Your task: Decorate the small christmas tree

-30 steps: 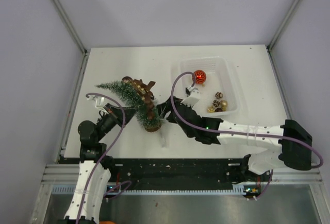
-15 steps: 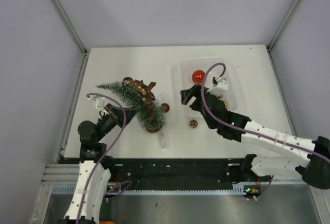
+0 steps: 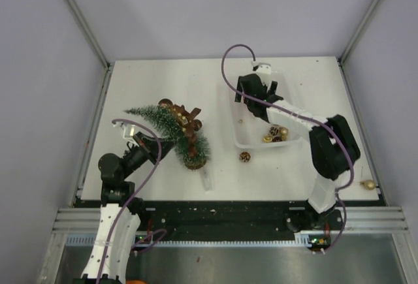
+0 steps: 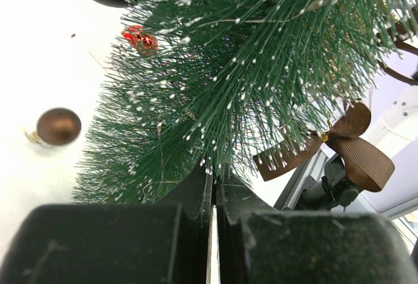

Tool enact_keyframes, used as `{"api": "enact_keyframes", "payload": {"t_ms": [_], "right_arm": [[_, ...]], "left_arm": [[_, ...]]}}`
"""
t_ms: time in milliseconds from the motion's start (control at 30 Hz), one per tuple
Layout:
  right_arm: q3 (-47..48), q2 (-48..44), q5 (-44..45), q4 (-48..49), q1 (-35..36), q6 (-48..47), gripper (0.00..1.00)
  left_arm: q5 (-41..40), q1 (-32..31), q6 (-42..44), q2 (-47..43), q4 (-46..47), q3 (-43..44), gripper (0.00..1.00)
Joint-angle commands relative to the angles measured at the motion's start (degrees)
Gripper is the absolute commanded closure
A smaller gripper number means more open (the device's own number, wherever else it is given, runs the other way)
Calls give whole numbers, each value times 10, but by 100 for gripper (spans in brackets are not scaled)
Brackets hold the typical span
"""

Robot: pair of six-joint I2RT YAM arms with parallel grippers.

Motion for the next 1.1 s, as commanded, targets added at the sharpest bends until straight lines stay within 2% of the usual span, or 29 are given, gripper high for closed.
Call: {"api": "enact_keyframes", "payload": {"t_ms": [0, 133, 333, 533, 733, 900, 1067], "right_arm": [[97, 93, -27, 2, -25, -105, 1], [137, 149, -36, 1, -33, -137, 1], [158, 175, -26, 9, -42, -168, 2], [147, 174, -54, -6, -51, -136, 17], [134, 173, -81, -14, -59, -117, 22], [122, 129, -105, -15, -72, -88, 42], [100, 11, -165, 1, -72, -76, 45]], "left_arm": [[12, -3, 18, -10, 49, -4, 100], [18, -25, 28, -10, 48, -5, 100], [23, -48, 70, -18, 25, -6, 100], [18, -49, 75, -14, 23, -4, 100], [19, -52, 84, -14, 19, -5, 100], [23, -54, 86, -15, 19, -4, 100], [23, -59, 91, -12, 21, -6, 100]]}}
